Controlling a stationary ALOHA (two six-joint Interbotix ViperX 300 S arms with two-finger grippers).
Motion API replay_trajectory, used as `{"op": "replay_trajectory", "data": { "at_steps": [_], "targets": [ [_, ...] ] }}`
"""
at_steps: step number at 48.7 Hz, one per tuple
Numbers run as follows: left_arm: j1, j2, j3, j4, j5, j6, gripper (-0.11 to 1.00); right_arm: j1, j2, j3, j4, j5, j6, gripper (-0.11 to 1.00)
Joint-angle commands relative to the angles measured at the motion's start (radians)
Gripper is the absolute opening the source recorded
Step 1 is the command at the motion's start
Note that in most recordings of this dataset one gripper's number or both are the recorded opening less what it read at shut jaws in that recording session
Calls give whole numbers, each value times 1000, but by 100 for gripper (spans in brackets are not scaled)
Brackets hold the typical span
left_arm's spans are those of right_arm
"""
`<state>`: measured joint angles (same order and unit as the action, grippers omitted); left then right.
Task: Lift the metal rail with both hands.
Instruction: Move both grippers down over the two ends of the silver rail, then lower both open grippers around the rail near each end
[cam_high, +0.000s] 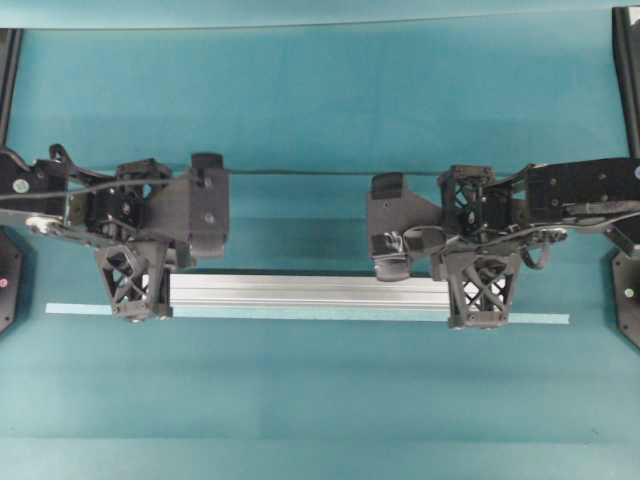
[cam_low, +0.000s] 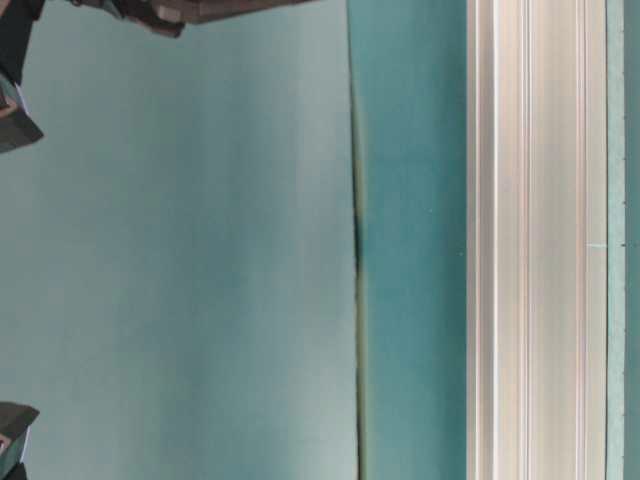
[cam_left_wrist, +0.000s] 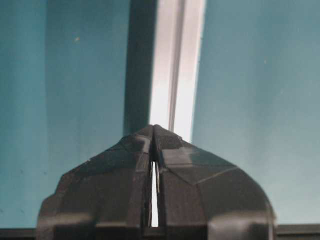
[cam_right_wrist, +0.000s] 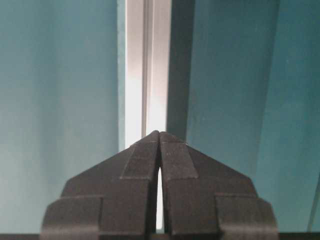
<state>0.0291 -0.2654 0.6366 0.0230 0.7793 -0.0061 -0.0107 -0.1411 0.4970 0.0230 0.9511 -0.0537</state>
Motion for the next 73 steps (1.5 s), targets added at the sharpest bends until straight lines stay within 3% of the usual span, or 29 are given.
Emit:
{"op": "replay_trajectory", "data": {
  "at_steps": [1,9,13,22,27,31,73],
  "targets": [
    [0,0,-18,5,-8,15,-1,5,15,2,0,-28,-8,0],
    [2,5,-15,5,-18,14,9,11,37,5,26,-43,-12,6],
    [2,14,-14,5,-26,11,23,11,43,5,31,-57,-12,17],
    [-5,46,-12,5,-57,-3,76,8,55,17,28,-117,11,69],
    [-6,67,-11,5,-92,-5,96,11,58,41,25,-155,21,91],
    [-5,83,-8,5,-127,-3,96,12,58,58,25,-183,29,96],
    [-25,250,37,5,-354,0,95,14,130,150,21,-396,43,96]
  ]
}}
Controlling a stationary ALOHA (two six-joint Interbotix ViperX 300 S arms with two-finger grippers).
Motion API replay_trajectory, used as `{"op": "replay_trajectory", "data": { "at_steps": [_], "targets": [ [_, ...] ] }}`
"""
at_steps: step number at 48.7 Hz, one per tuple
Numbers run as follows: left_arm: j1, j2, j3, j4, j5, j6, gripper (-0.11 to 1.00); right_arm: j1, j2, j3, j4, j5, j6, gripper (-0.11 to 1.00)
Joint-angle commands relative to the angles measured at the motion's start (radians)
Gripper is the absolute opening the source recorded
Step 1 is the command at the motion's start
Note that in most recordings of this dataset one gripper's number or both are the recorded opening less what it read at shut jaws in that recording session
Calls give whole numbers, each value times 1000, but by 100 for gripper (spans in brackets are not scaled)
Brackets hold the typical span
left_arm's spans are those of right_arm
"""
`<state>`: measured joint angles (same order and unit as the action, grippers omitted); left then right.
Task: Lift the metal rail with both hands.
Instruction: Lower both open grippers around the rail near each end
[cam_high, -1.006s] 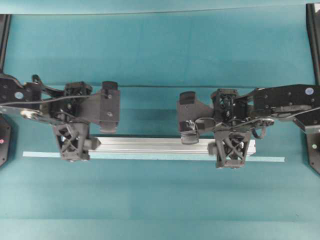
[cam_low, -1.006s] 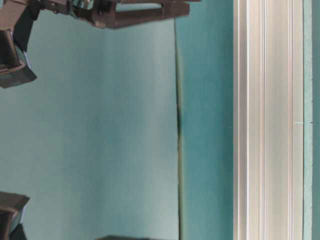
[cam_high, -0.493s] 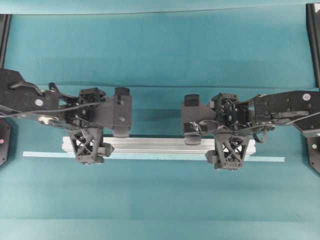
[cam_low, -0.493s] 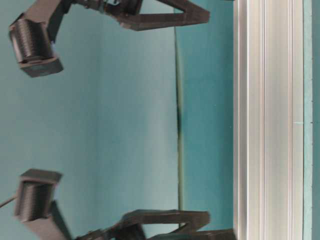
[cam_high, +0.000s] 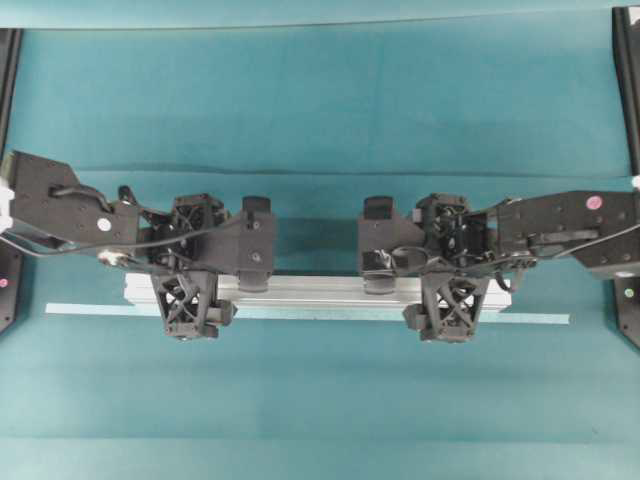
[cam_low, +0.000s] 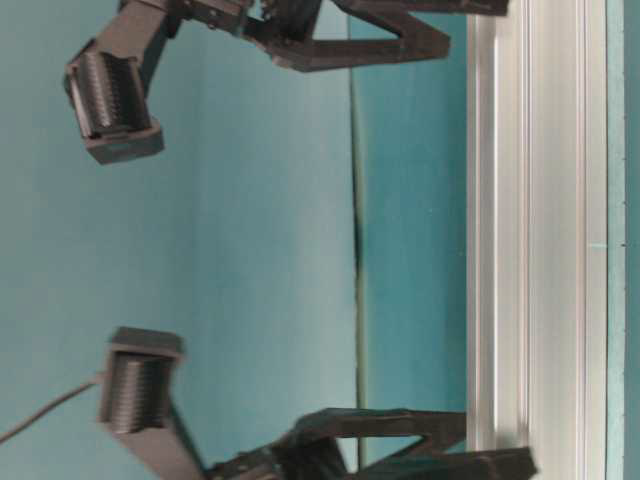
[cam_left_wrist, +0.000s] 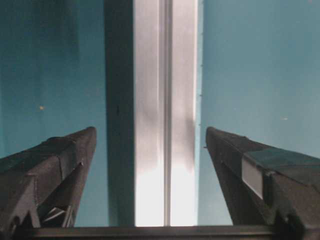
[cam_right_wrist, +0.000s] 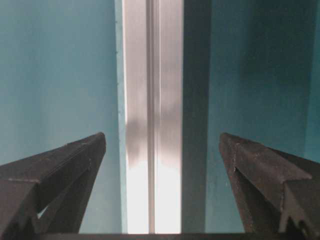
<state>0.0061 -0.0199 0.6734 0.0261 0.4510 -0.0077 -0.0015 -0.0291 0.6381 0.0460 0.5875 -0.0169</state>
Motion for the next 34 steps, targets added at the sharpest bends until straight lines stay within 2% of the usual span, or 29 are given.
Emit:
{"op": "replay_trajectory", "data": {
  "at_steps": [1,19,34],
  "targets": [
    [0,12,2,0,-37,2,95,6,23,14,-2,-41,6,96],
    [5,89,6,2,-100,6,95,17,83,43,-3,-118,3,96],
    [6,98,8,2,-114,0,94,17,106,43,-2,-127,3,96]
  ]
}}
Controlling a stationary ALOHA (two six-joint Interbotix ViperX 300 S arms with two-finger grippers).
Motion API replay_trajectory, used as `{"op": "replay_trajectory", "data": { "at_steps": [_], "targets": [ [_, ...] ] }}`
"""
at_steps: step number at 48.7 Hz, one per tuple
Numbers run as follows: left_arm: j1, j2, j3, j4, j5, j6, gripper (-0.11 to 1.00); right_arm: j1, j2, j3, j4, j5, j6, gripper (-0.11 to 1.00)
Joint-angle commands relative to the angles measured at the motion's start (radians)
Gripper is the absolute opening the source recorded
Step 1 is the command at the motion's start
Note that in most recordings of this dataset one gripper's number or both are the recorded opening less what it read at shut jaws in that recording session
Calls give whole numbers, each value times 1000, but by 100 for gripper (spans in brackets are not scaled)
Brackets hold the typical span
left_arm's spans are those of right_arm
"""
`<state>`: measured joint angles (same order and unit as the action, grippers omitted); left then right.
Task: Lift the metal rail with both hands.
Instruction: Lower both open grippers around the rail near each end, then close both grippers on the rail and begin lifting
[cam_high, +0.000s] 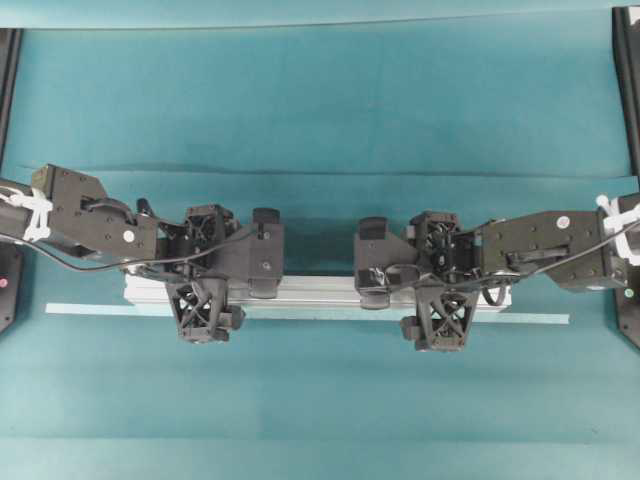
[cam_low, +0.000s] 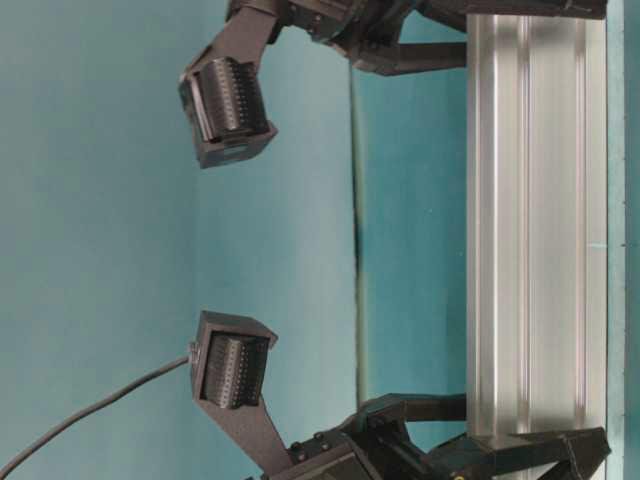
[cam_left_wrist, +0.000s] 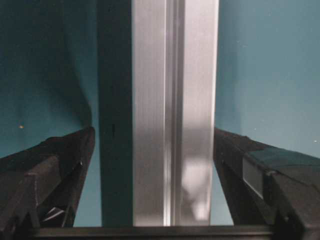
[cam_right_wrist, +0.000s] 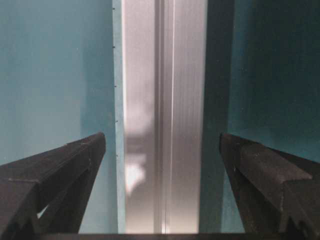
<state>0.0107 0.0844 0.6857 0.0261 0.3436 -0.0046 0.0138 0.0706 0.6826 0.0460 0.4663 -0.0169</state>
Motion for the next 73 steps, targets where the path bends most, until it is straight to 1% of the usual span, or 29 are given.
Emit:
{"op": "replay_trajectory", "data": {
  "at_steps": [1,8,10,12,15,20,21,22,49,55,61,73],
  "targets": [
    [2,-6,-5,2,-6,-5,94,2,6,-2,-2,-6,5,96],
    [0,-6,-3,2,-6,-5,93,2,8,-3,-2,-6,8,94],
    [0,-6,-3,2,-6,-5,91,0,9,-5,-2,-6,8,91],
    [-2,-8,-3,2,-6,-5,87,0,8,-6,-2,-3,9,86],
    [-6,-9,-2,2,-2,-3,75,3,9,-6,-2,0,15,74],
    [-11,-11,-2,2,2,5,45,6,9,-8,-2,3,29,44],
    [-11,-11,-2,2,2,6,40,8,11,-8,-2,3,31,40],
    [-12,-11,-2,2,2,6,36,8,11,-8,-2,3,31,38],
    [-12,-12,-2,2,3,-3,36,9,11,-14,-2,14,31,39],
    [-12,-18,-3,2,8,-5,36,9,5,-15,5,21,35,39],
    [-12,-54,-8,2,35,-5,36,9,-15,-29,18,58,35,39],
    [-14,-127,-14,2,118,-17,36,0,-80,-63,18,152,37,39]
  ]
}}
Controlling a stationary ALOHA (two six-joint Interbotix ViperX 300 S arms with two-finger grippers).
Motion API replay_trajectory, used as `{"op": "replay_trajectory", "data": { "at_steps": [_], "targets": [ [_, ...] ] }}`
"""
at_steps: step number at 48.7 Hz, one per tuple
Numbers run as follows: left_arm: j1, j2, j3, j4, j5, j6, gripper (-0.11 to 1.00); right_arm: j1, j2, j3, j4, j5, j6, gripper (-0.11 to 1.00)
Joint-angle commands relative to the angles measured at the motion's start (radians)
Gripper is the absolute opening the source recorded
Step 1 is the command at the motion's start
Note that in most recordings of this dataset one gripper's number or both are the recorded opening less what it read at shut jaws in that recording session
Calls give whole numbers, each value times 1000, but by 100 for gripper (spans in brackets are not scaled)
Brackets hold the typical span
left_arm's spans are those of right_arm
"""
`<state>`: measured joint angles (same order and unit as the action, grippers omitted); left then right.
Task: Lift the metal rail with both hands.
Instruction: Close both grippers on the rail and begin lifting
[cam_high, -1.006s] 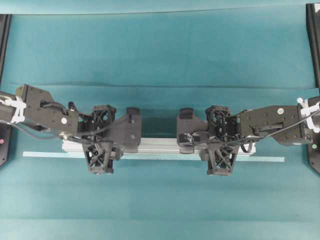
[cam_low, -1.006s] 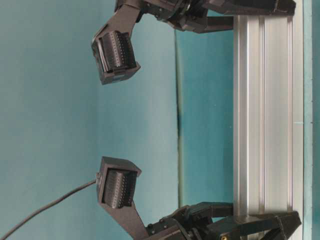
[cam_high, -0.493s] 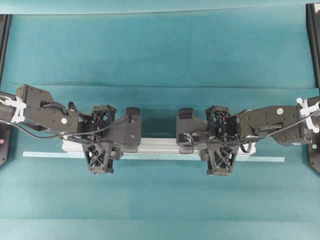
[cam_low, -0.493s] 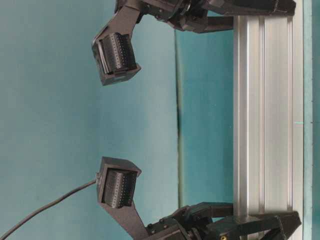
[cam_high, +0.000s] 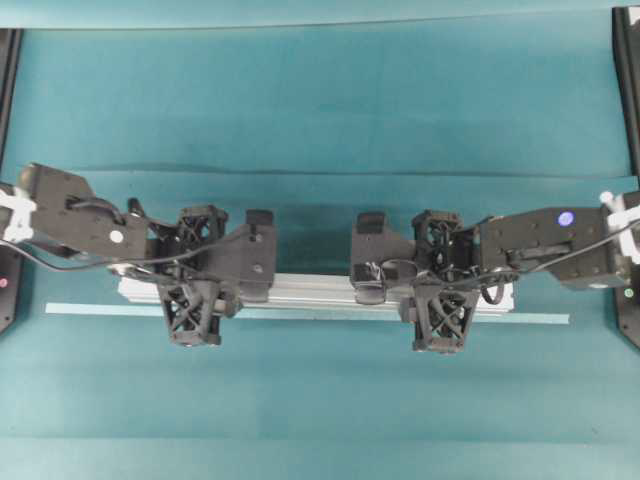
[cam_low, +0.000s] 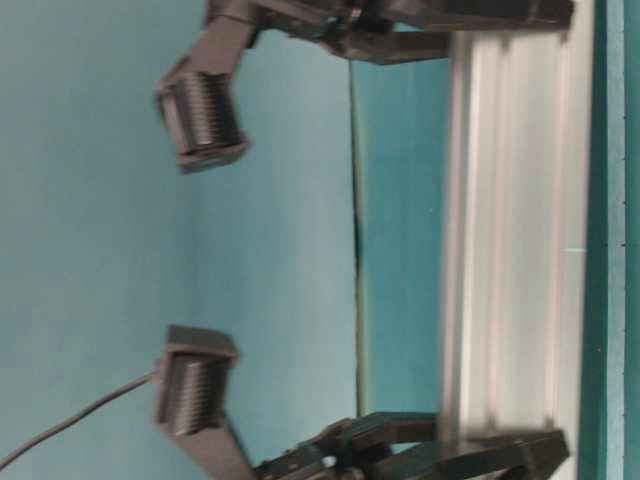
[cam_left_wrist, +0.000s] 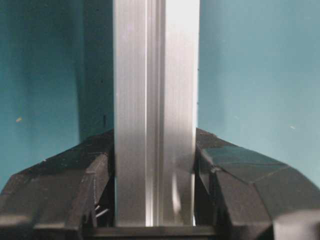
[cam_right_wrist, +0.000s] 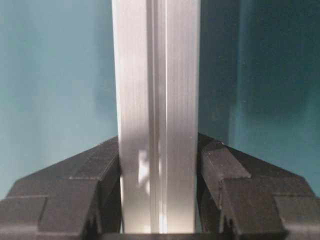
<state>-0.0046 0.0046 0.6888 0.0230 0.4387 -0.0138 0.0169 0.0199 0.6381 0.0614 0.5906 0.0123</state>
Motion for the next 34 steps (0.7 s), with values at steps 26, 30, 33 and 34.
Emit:
{"op": "replay_trajectory", "data": {
  "at_steps": [26,30,33,34],
  "targets": [
    [2,-186,-100,5,178,-57,36,-49,-155,-132,3,267,6,39],
    [3,-198,-133,5,233,-54,36,-51,-160,-150,5,296,6,39],
    [5,-206,-158,5,267,-52,36,-51,-163,-167,5,321,6,39],
    [6,-210,-164,5,275,-52,36,-51,-163,-173,3,328,6,39]
  ]
}}
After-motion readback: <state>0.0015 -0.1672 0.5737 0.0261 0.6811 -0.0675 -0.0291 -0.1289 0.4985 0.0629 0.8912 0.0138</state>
